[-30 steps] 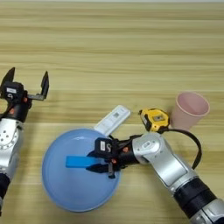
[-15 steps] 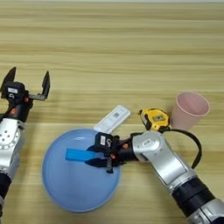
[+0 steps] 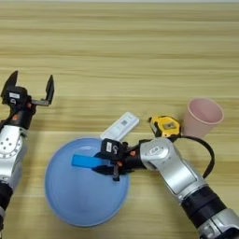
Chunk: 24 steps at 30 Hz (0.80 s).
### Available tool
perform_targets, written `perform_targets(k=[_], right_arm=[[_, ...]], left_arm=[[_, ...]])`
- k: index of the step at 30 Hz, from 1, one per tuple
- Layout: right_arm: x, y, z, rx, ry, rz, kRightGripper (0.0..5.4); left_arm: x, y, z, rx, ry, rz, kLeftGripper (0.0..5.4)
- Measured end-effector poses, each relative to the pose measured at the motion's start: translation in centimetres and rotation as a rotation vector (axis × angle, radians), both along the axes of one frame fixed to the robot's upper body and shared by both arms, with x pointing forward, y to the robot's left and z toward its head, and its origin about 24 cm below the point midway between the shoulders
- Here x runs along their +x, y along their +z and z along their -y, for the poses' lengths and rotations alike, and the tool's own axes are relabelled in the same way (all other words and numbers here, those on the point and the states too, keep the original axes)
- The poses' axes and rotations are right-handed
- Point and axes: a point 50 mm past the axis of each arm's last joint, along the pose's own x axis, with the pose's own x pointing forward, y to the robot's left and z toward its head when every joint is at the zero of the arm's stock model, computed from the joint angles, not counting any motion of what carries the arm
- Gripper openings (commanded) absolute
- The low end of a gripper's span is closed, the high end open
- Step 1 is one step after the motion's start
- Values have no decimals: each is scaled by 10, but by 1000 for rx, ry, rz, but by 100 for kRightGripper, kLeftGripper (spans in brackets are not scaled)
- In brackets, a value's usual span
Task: Move the objects on the table
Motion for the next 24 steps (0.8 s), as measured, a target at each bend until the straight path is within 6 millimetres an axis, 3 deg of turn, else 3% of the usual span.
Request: perform_targets(k=[7,17,24], right_arm=[[0,9,-2,45,8,10,277],[9,60,1,261,-91,146,389],[6,94,19,425,-250,254,469]], left_arm=[[1,1,0,-1,0,2,540],[1,0,1,-2,1,1,540],[1,1,2,-1,-5,5,540]])
